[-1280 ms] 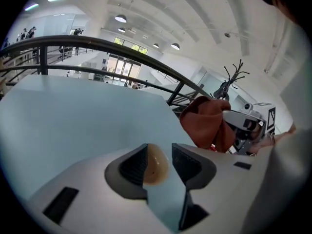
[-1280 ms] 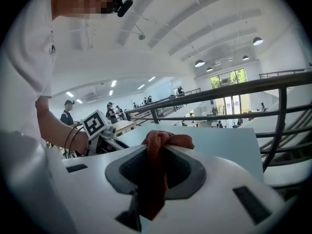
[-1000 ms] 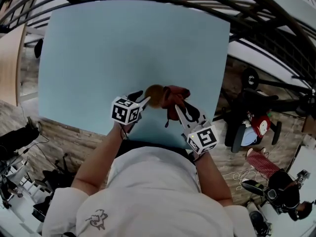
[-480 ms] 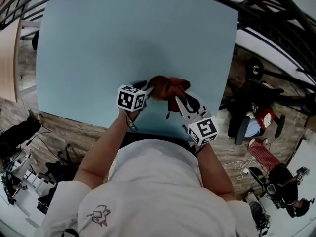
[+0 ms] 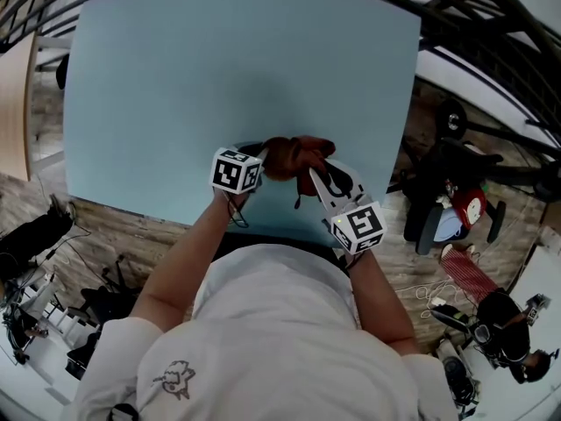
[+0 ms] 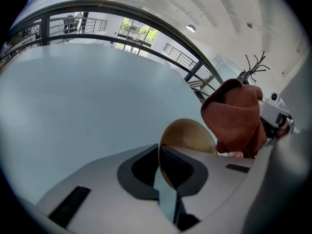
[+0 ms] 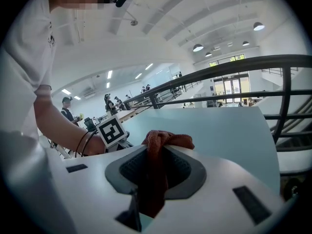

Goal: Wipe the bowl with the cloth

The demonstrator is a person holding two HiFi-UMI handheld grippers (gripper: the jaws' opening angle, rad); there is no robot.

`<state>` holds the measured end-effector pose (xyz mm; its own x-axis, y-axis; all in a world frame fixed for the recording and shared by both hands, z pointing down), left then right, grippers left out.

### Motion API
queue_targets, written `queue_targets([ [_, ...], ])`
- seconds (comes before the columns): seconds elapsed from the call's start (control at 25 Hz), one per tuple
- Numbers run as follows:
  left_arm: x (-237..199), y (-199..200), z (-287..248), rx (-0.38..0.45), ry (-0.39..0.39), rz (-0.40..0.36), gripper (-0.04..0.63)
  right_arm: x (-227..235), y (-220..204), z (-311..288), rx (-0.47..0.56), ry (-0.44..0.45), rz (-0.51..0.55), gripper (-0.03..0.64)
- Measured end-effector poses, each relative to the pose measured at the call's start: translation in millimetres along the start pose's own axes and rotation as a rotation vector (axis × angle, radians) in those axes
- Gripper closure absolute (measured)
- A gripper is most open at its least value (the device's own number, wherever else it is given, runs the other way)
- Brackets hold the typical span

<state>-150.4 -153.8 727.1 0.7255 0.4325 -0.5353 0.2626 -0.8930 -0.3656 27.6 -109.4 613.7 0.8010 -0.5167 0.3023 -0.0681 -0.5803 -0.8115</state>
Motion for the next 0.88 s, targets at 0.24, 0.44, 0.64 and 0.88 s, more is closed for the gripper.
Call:
queue_targets([
  [0.24, 26.0, 18.7, 3.0, 0.049, 0.071, -0.058, 0.575, 5.7, 0.6, 13.4, 0.0, -0.004, 0.051, 0.526],
  [0.44, 62.1, 39.2, 29.5, 0.106, 0.137, -0.154, 0.575, -4.4, 15.1, 12.8, -0.023, -0.019, 0.158, 0.527],
  [0.64, 119.6, 54.4, 53.2, 0.191, 0.127, -0.203, 0.572, -10.0, 27.0, 25.1, -0.068, -0.063, 0.3, 0.526],
  [0.88, 156.2, 51.6, 71.1, 0.253, 0.11, -0.222, 0.567, -24.4, 37.3, 35.9, -0.131, -0.106, 0.563, 0.528],
])
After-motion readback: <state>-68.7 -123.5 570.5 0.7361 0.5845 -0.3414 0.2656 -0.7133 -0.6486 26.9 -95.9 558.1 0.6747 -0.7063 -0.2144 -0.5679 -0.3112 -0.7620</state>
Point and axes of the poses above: the fingertips, and each gripper's own axes: z backward along the fingers, x to its right, y out of its top, the point moved 6 cm from there along z, backward along the fingers, and after that the axes turned 6 degrees about -y, right-handed, at the moved point
